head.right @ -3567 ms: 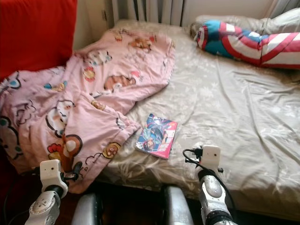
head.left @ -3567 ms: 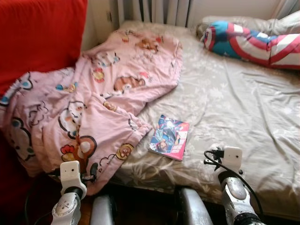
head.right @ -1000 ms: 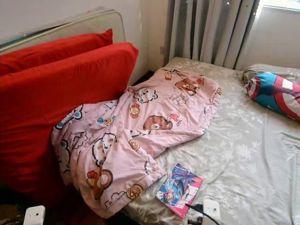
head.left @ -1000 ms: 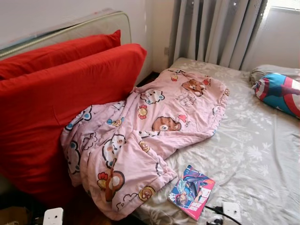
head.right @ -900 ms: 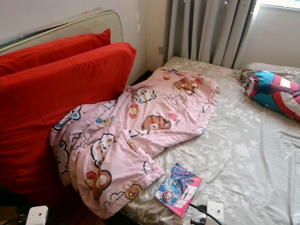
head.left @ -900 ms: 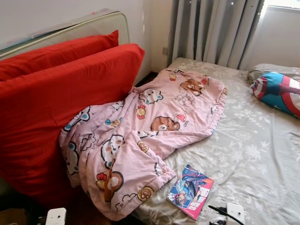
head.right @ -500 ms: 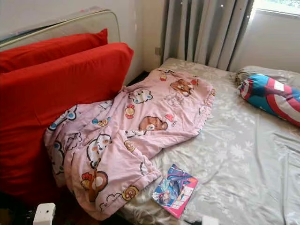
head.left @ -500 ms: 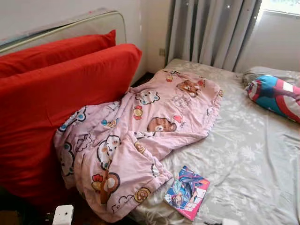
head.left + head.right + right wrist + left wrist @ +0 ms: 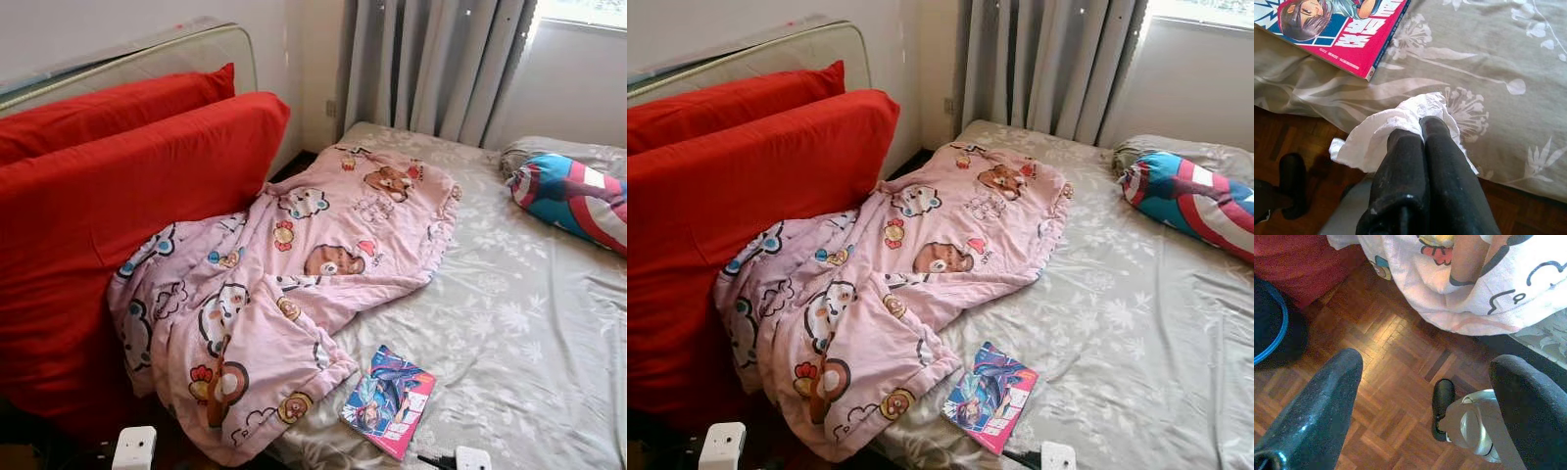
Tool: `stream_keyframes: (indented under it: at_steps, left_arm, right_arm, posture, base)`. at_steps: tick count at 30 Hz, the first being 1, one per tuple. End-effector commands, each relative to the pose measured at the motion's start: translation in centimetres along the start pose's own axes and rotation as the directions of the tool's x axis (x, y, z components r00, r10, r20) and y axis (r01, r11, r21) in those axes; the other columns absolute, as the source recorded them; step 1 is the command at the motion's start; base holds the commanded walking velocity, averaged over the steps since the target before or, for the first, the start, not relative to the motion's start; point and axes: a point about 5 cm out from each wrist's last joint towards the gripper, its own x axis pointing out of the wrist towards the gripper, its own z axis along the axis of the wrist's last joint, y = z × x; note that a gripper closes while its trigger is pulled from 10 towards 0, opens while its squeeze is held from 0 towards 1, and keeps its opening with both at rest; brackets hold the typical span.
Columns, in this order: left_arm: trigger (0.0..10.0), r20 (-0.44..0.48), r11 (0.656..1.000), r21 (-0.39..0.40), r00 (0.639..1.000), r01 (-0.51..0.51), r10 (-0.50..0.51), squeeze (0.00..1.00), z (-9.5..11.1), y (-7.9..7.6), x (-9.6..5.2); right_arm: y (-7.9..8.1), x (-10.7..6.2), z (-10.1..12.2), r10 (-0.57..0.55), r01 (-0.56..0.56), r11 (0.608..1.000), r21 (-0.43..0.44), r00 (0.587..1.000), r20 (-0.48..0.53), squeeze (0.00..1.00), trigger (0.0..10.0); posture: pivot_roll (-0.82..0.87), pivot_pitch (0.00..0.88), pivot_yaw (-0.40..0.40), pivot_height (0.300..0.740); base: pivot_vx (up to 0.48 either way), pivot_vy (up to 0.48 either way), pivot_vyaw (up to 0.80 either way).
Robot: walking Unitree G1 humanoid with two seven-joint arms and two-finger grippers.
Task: Clean up the room
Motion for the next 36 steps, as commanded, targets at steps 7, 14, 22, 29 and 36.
stream_keyframes:
  at_steps: [7, 14, 22, 29, 36]
  left_arm:
    - [10.0, -0.035, 1.0, 0.012, 0.999, 0.001, -0.001, 0.0, -0.36, 0.05, -0.03]
    - [10.0, -0.047, 1.0, 0.017, 0.999, 0.002, -0.001, 0.0, -0.55, 0.05, -0.06]
    - [10.0, -0.056, 1.0, 0.029, 0.998, 0.005, -0.003, 0.0, -0.6, 0.12, -0.08]
    - [10.0, -0.057, 1.0, 0.03, 0.998, 0.004, -0.002, 0.0, -0.57, 0.21, -0.08]
    - [10.0, -0.057, 0.999, 0.032, 0.998, 0.003, -0.001, 0.0, -0.55, 0.25, -0.08]
  right_arm:
    - [0.18, 0.04, 0.27, 0.023, -0.023, 0.999, -0.027, 1.0, 0.011, 0.0, 10.0]
    - [0.21, 0.05, 0.34, 0.034, -0.033, 0.998, -0.048, 0.999, 0.011, 0.0, 10.0]
    - [0.36, 0.04, 0.26, 0.047, -0.047, 0.999, -0.01, 0.999, 0.012, 0.0, 10.0]
    - [0.45, 0.07, 0.36, 0.051, -0.05, 0.998, -0.037, 0.999, 0.012, 0.0, 10.0]
    - [0.52, 0.08, 0.42, 0.052, -0.051, 0.998, -0.037, 0.999, 0.016, 0.0, 10.0]
  posture:
    - [0.01, 0.0, -0.025, 0.726]
    - [0.02, 0.0, -0.028, 0.726]
    - [0.02, 0.0, -0.026, 0.726]
    - [0.02, 0.0, -0.023, 0.726]
    - [0.02, 0.0, -0.02, 0.726]
  base:
    - [0.0, 0.0, 0.0]
    - [0.0, 0.039, 0.0]
    - [0.0, 0.364, 0.44]
    - [0.0, 0.441, 0.0]
    - [0.0, 0.441, 0.53]
